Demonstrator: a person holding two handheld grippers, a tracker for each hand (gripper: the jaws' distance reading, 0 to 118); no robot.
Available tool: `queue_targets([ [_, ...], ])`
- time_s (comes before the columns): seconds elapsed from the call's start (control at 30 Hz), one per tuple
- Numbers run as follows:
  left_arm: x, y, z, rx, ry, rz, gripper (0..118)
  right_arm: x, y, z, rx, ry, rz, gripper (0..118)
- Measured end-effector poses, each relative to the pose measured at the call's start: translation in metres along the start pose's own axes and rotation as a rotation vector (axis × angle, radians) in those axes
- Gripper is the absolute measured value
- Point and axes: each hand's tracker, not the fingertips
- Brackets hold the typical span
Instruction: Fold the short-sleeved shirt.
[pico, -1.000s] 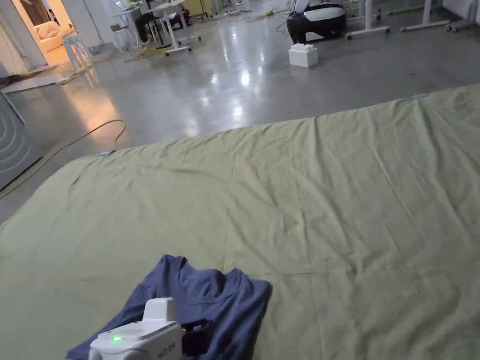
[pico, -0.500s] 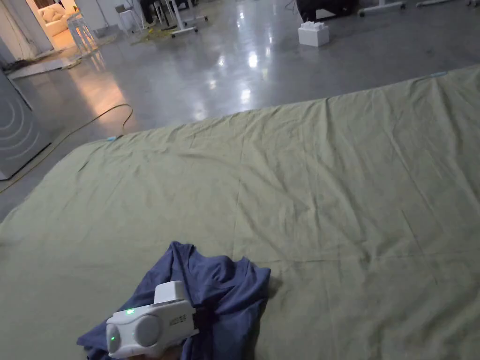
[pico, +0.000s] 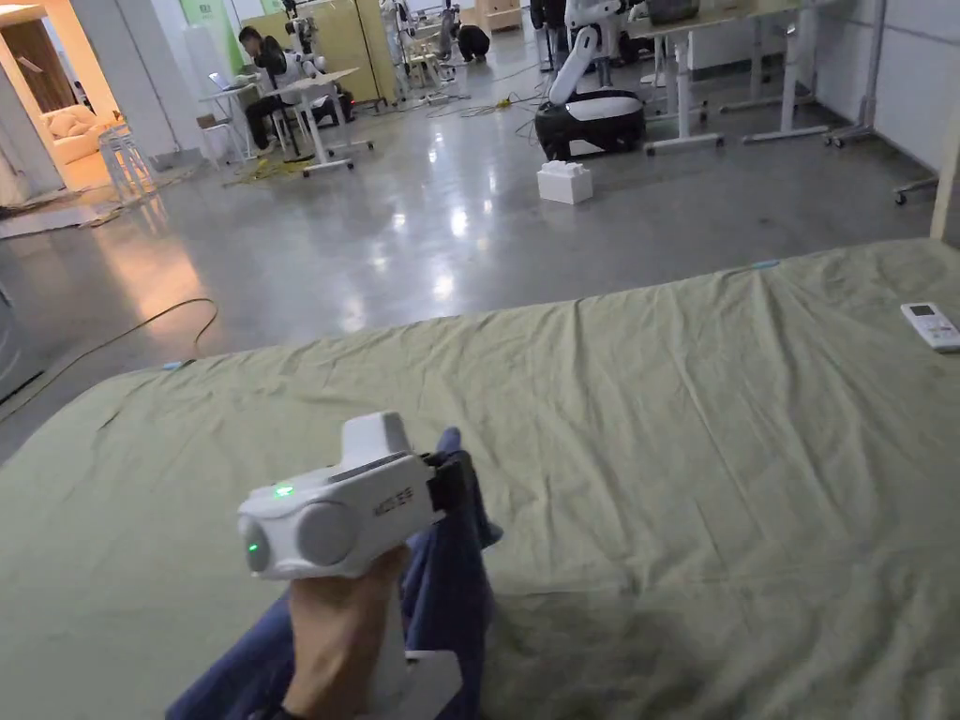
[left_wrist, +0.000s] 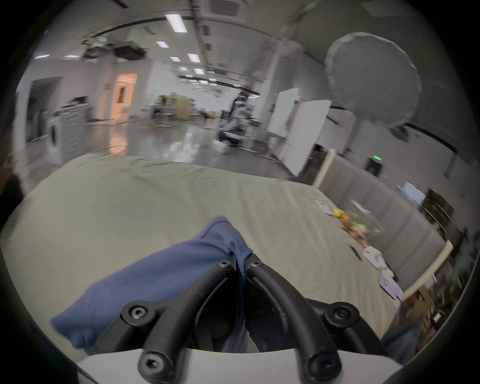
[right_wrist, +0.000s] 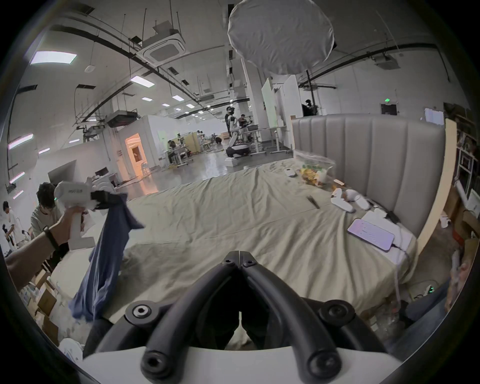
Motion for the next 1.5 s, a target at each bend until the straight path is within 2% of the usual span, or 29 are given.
queue_targets([
  [0.07, 0.055, -0.019, -0.036, -0.058, -0.098, -0.072, 5, 0.008, -0.001, 0.011, 0.003, -0.033, 0.002, 0],
  [0.13, 0.108, -0.052, -0.056, -0.121, -0.197, -0.084, 5, 0.017, -0.004, 0.018, 0.002, -0.069, -0.023, 0],
  [0.2, 0.154, -0.095, -0.064, -0.198, -0.301, -0.069, 5, 0.024, -0.007, 0.022, -0.01, -0.102, -0.056, 0],
  [0.33, 0.23, -0.183, -0.062, -0.339, -0.462, -0.196, 5, 0.036, -0.012, 0.028, -0.017, -0.146, -0.075, 0],
  [0.47, 0.255, -0.234, -0.041, -0.419, -0.531, -0.172, 5, 0.043, -0.015, 0.03, -0.027, -0.152, -0.097, 0],
  [0.53, 0.256, -0.246, -0.037, -0.401, -0.557, -0.235, 6, 0.04, -0.018, 0.029, -0.03, -0.145, -0.102, 0],
  [0.57, 0.254, -0.247, -0.037, -0.393, -0.543, -0.285, 10, 0.037, -0.017, 0.027, -0.032, -0.134, -0.101, 0],
  [0.6, 0.249, -0.251, -0.035, -0.392, -0.533, -0.289, 22, 0.033, -0.017, 0.027, -0.036, -0.122, -0.096, 0],
  [0.63, 0.243, -0.243, -0.029, -0.396, -0.529, -0.269, 48, 0.027, -0.018, 0.028, -0.025, -0.1, -0.086, 0],
  [0.67, 0.235, -0.232, -0.021, -0.37, -0.525, -0.261, 60, 0.022, -0.017, 0.028, -0.009, -0.073, -0.079, 0],
  [0.7, 0.221, -0.213, -0.008, -0.301, -0.539, -0.235, 61, 0.017, -0.016, 0.027, -0.002, -0.046, -0.071, 0],
  [0.8, 0.175, -0.165, 0.048, -0.122, -0.452, -0.172, 61, -0.002, -0.006, 0.021, 0.038, 0.03, -0.041, 0],
  [0.9, 0.117, -0.119, 0.131, 0.068, -0.307, -0.115, 61, -0.019, 0.009, 0.021, 0.116, 0.093, 0.006, 0],
  [1.07, 0.07, -0.078, 0.275, 0.333, 0.12, -0.234, 61, -0.046, 0.035, 0.029, 0.246, 0.171, 0.055, 0],
  [1.17, 0.059, -0.082, 0.322, 0.447, 0.375, -0.317, 61, -0.053, 0.041, 0.033, 0.305, 0.194, 0.081, 0],
  [1.2, 0.058, -0.085, 0.335, 0.456, 0.342, -0.331, 60, -0.057, 0.043, 0.036, 0.317, 0.199, 0.093, 0],
  [1.23, 0.055, -0.092, 0.347, 0.49, 0.352, -0.319, 57, -0.061, 0.045, 0.039, 0.328, 0.202, 0.104, 0],
  [1.27, 0.05, -0.099, 0.354, 0.536, 0.356, -0.309, 48, -0.063, 0.047, 0.041, 0.336, 0.205, 0.121, 0],
  [1.33, 0.048, -0.111, 0.371, 0.6, 0.353, -0.312, 43, -0.065, 0.047, 0.045, 0.338, 0.188, 0.153, 0],
  [1.37, 0.048, -0.116, 0.38, 0.593, 0.373, -0.313, 25, -0.067, 0.046, 0.05, 0.349, 0.17, 0.175, 0],
  [1.4, 0.049, -0.119, 0.384, 0.59, 0.392, -0.316, 14, -0.067, 0.046, 0.053, 0.369, 0.167, 0.206, 0],
  [1.43, 0.05, -0.12, 0.39, 0.58, 0.395, -0.32, 14, -0.066, 0.045, 0.054, 0.366, 0.175, 0.213, 0],
  [1.5, 0.052, -0.122, 0.396, 0.51, 0.381, -0.315, 4, -0.064, 0.039, 0.055, 0.357, 0.179, 0.21, 0],
])
